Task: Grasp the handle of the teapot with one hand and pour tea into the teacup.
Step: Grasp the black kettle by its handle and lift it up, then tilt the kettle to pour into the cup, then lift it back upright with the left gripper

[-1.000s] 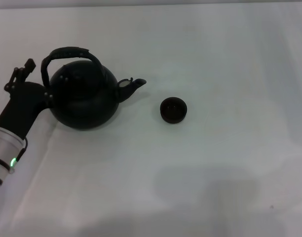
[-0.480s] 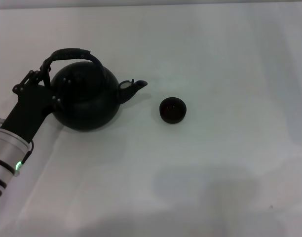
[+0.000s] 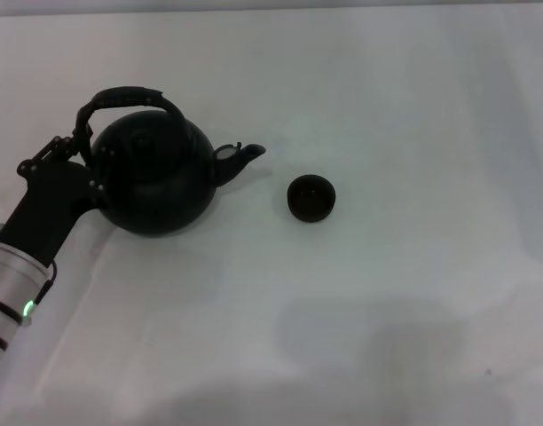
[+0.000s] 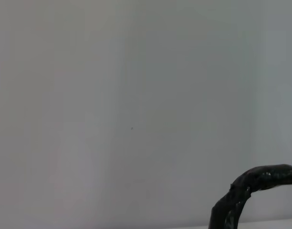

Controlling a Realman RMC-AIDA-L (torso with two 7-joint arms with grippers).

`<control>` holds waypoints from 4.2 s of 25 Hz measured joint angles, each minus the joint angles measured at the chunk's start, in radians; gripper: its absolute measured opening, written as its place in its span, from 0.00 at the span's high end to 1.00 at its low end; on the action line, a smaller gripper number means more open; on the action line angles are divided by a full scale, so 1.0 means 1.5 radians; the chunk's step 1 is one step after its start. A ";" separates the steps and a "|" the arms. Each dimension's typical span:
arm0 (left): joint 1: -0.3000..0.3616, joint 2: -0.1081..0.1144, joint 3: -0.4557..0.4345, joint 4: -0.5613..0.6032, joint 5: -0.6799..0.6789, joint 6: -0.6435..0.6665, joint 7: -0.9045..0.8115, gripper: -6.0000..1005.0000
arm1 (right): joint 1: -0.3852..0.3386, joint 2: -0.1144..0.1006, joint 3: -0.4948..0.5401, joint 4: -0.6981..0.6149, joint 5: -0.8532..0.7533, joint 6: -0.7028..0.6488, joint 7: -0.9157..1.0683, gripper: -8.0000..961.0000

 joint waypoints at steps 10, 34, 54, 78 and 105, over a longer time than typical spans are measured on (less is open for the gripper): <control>0.000 0.001 0.002 0.000 0.000 0.009 0.000 0.72 | -0.001 -0.001 0.000 0.000 0.000 -0.002 0.001 0.12; -0.005 0.006 -0.003 -0.011 -0.008 0.043 0.000 0.86 | 0.002 -0.001 0.000 0.000 0.001 -0.008 0.007 0.12; -0.027 0.010 -0.012 -0.035 -0.005 0.080 -0.006 0.86 | 0.002 0.000 0.001 0.002 0.002 -0.008 0.007 0.12; -0.232 0.028 -0.001 -0.219 0.042 0.136 -0.151 0.86 | -0.001 0.002 -0.005 0.009 -0.003 -0.009 0.007 0.12; -0.342 0.033 0.108 -0.233 0.088 -0.008 -0.202 0.86 | -0.003 0.002 -0.007 0.009 -0.004 -0.003 0.019 0.12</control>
